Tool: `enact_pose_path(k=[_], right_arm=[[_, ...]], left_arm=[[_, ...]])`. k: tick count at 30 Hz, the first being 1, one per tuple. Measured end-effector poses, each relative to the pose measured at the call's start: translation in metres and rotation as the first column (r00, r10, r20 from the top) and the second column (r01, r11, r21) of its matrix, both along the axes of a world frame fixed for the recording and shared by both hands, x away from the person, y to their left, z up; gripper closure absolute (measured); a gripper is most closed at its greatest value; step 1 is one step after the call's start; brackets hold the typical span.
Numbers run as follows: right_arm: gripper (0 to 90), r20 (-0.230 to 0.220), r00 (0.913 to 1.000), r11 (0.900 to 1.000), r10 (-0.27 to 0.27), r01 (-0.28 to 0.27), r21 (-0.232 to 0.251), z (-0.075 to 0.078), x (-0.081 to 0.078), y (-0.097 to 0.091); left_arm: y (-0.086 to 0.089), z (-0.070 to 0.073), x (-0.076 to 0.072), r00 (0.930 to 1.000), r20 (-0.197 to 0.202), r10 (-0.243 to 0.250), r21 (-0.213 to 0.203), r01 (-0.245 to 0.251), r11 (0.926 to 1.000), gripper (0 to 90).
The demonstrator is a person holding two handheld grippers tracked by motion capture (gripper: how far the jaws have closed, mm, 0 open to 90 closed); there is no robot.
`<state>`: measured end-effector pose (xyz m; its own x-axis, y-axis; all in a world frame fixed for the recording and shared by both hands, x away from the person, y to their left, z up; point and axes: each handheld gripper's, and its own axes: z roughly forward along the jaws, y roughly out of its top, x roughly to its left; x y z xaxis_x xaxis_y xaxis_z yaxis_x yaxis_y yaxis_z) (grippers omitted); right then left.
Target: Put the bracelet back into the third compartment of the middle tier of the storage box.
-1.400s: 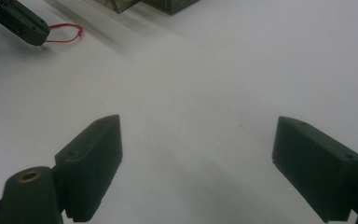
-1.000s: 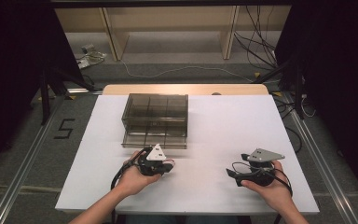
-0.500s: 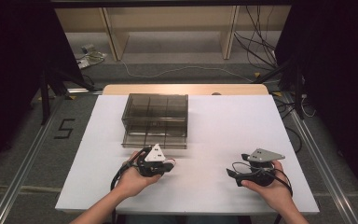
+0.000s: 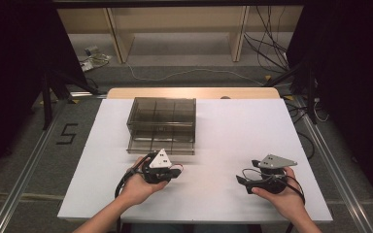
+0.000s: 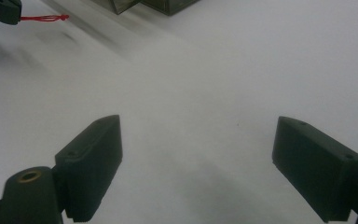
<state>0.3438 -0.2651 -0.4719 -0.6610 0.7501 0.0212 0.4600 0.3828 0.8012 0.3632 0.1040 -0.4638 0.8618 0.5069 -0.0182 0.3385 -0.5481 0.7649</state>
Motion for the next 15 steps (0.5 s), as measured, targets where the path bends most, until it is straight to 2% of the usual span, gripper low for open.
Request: enact_pose_path(k=[15], right_arm=[[16.6,0.000,1.0000,1.0000,-0.001,0.001,0.000,0.0006,-0.0005,-0.0008]], left_arm=[[0.0006,0.0034,-0.0014,0.9999,0.013,0.006,-0.026,-0.006,0.9997,88.2]])
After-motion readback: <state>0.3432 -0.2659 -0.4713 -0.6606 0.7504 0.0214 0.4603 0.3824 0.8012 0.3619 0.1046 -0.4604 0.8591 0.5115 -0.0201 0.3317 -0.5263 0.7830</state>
